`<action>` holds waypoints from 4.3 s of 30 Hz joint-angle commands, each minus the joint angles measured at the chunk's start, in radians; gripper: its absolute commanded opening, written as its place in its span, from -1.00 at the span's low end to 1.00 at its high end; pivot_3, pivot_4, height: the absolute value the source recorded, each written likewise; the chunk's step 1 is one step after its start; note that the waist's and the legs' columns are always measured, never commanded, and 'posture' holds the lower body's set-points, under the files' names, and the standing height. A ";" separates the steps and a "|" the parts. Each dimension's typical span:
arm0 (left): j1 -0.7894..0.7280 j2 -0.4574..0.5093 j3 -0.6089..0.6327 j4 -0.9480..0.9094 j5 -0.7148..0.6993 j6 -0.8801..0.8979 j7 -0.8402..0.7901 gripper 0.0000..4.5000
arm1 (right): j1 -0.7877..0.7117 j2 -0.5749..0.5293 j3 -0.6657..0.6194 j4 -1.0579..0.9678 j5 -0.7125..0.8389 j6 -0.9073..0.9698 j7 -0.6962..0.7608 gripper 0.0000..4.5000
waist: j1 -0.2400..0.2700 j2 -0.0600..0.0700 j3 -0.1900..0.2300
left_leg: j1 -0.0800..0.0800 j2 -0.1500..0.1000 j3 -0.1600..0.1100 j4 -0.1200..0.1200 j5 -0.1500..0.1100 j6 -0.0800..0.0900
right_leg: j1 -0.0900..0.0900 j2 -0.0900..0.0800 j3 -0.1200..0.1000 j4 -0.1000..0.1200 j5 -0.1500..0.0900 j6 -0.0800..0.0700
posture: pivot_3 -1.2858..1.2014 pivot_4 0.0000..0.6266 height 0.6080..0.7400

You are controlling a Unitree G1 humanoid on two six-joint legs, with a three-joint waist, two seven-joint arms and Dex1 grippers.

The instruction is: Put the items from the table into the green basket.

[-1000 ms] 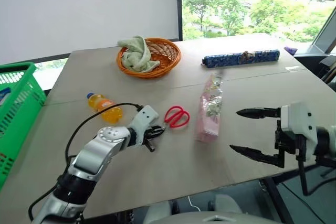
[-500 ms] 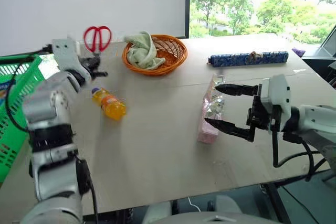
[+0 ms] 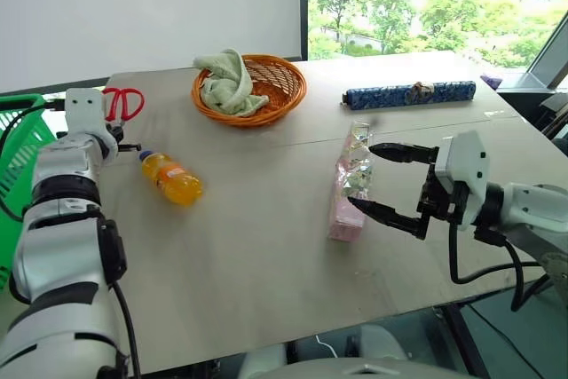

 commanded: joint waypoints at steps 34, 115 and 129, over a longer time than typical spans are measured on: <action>0.283 -0.522 0.497 -1.295 -0.270 1.120 0.385 0.98 | -0.079 -0.061 -0.031 0.099 -0.029 -0.045 0.172 1.00 | 0.066 -0.006 -0.005 | 0.003 -0.001 -0.002 0.005 0.002 -0.009 | 0.000 0.000 0.001 0.014 0.000 -0.001 | -0.07 -1.00 1.00; 0.436 0.274 0.441 -0.245 -0.073 -0.188 0.320 0.40 | -0.585 0.196 0.146 0.280 -0.091 -0.011 0.238 1.00 | 0.062 -0.025 -0.017 | -0.001 -0.003 -0.001 -0.001 0.000 -0.009 | -0.013 -0.003 0.000 0.014 0.003 -0.005 | 0.03 -1.00 1.00; 0.390 0.343 0.414 -0.136 -0.081 -0.265 0.373 0.40 | -0.590 0.214 0.148 0.285 -0.096 -0.017 0.227 1.00 | 0.065 -0.025 -0.017 | -0.001 -0.002 -0.001 -0.001 0.000 -0.009 | -0.013 -0.004 -0.003 0.014 0.003 -0.005 | 0.04 -1.00 1.00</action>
